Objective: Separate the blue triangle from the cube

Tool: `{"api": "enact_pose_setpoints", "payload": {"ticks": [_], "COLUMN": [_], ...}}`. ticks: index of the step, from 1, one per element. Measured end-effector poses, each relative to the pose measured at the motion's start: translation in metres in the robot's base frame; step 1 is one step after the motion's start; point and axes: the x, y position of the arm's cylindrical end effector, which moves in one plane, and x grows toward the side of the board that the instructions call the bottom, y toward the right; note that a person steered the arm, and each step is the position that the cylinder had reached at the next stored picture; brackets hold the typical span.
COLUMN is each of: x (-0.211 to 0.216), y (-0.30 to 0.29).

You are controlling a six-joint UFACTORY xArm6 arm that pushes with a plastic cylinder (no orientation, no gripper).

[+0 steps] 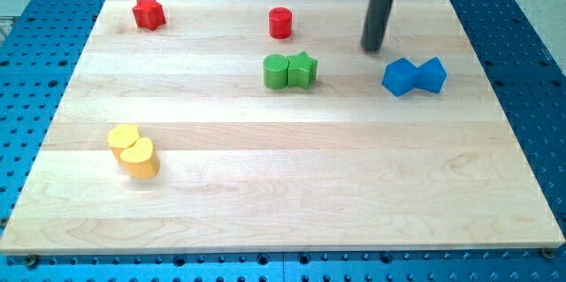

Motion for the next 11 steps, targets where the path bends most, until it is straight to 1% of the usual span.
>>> {"api": "enact_pose_setpoints", "payload": {"ticks": [1, 2, 3, 4, 5, 6, 7, 8, 9, 10, 11], "x": [-0.001, 0.075, 0.126, 0.099, 0.036, 0.041, 0.075, 0.029, -0.018, 0.04, 0.021], "y": [0.085, 0.108, 0.066, 0.059, 0.061, 0.061, 0.05, 0.033, 0.033, 0.022, -0.001]}}
